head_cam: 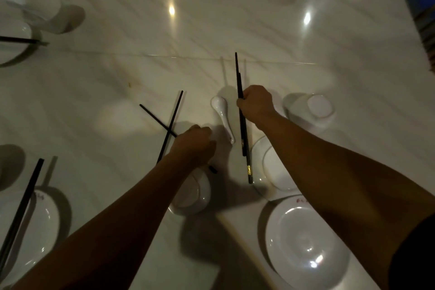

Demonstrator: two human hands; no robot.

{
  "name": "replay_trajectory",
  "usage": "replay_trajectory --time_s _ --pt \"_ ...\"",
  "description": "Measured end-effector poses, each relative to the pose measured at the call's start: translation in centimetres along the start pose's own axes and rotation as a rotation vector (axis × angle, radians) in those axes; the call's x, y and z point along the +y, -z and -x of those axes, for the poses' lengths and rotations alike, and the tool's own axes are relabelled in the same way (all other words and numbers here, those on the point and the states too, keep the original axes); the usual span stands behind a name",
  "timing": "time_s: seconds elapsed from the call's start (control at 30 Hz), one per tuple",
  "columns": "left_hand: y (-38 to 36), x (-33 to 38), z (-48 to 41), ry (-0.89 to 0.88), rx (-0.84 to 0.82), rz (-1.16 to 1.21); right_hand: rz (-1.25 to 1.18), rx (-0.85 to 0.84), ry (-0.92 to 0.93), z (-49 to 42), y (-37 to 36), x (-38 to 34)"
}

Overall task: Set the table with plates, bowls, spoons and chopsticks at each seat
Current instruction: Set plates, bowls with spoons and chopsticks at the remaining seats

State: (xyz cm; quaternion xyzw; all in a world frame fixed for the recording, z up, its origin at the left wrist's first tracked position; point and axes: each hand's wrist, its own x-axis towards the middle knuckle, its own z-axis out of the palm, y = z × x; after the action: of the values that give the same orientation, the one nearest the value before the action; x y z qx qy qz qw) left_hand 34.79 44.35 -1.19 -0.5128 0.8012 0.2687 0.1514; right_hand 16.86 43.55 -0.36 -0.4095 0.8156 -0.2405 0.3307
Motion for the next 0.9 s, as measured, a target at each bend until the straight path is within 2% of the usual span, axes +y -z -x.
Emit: replay_trajectory --time_s 0.07,0.23,0.33,0.47,0.67,0.9 --pt "-0.4 0.4 0.6 -0.053 0.019 0.072 -0.134 0.074 0.027 0.8 1.6 -0.4" --pt "-2.0 3.9 4.1 -0.152 0.211 0.093 -0.428 0.142 0.015 3.4 6.4 0.3" --pt "-3.9 6.5 5.9 -0.290 0.127 0.066 -0.474 0.174 0.017 5.8 9.4 2.1" --pt "-7.4 8.8 6.1 -0.452 0.006 -0.104 -0.474 0.175 -0.032 9.2 12.1 6.1" --pt "-9.0 8.5 5.5 -0.384 0.057 -0.236 -0.451 0.164 -0.163 13.8 13.5 13.2" --pt "-8.1 10.0 4.0 -0.265 0.054 -0.204 -0.489 0.102 -0.259 16.8 13.4 17.3"
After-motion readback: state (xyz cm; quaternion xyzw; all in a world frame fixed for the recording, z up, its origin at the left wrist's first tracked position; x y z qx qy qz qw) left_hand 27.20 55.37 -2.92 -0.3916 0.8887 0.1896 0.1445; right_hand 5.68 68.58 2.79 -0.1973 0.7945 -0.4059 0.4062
